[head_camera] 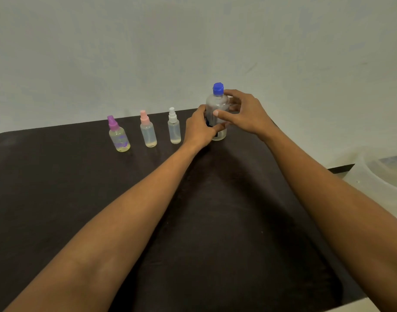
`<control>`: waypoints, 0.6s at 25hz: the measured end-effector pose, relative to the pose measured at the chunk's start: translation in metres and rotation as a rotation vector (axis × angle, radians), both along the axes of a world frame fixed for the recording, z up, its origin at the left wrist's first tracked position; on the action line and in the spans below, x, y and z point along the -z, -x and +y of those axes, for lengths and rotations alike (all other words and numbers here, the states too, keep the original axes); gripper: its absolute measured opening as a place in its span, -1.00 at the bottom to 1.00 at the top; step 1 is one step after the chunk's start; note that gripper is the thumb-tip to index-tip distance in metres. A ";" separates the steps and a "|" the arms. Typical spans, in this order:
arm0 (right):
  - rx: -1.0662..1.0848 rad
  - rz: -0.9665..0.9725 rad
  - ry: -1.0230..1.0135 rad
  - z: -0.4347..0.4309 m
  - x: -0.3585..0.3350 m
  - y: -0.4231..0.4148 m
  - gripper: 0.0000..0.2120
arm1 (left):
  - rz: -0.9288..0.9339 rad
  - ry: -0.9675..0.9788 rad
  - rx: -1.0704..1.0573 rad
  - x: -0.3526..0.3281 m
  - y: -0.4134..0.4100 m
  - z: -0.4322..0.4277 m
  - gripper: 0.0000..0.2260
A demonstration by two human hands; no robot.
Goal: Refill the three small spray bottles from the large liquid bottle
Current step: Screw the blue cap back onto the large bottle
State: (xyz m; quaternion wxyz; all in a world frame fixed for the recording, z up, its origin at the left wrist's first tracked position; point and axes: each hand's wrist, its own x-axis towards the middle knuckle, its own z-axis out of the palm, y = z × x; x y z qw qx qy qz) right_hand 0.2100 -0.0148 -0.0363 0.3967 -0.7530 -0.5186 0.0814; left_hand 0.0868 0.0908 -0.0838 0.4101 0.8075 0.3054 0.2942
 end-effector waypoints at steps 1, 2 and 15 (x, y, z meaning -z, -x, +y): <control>-0.002 0.003 0.004 0.002 0.001 -0.001 -0.28 | 0.002 0.001 -0.001 0.002 -0.002 0.002 -0.39; -0.001 0.004 0.005 0.004 0.002 -0.001 -0.28 | 0.006 0.000 -0.001 0.003 -0.003 0.003 -0.39; 0.032 0.109 0.009 -0.002 0.004 -0.001 -0.19 | 0.071 -0.036 -0.001 -0.009 0.010 -0.007 -0.17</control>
